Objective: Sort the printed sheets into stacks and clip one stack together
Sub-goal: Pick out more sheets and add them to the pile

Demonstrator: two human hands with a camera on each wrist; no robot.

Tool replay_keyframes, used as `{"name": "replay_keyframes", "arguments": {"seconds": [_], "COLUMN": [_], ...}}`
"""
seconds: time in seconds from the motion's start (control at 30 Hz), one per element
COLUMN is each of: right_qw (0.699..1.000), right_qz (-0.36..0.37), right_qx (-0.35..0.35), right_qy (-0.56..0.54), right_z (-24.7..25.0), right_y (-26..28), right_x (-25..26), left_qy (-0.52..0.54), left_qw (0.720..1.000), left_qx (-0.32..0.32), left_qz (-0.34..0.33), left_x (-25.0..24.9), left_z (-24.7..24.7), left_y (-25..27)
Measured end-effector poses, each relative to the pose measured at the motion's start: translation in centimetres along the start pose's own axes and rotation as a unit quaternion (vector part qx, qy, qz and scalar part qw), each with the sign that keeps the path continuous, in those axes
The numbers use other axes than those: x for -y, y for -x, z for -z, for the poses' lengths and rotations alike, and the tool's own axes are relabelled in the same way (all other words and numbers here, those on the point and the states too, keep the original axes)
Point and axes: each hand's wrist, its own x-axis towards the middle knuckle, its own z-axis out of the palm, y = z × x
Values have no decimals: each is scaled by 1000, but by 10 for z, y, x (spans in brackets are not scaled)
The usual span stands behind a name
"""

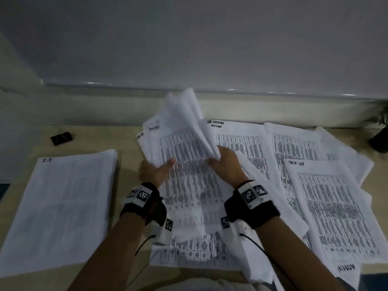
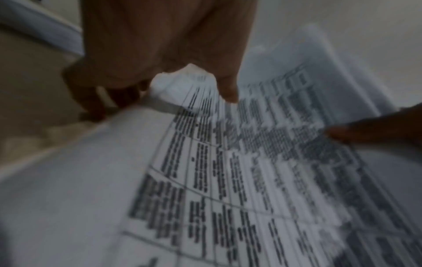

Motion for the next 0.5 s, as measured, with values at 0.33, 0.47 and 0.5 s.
{"name": "replay_keyframes", "arguments": {"seconds": [0.33, 0.47, 0.5], "right_qw": [921, 919, 928], "right_qz": [149, 133, 114], "right_qx": [-186, -159, -141], "right_qy": [-309, -336, -325], "right_z": [96, 94, 88], "right_y": [26, 23, 24], "right_x": [72, 65, 61], "left_qy": [257, 286, 288], "left_qw": [886, 866, 867], "left_qx": [-29, 40, 49], "left_qz": [-385, -409, -404], "left_x": [-130, -131, -127], "left_z": [62, 72, 71], "left_y": [63, 76, 76]}}
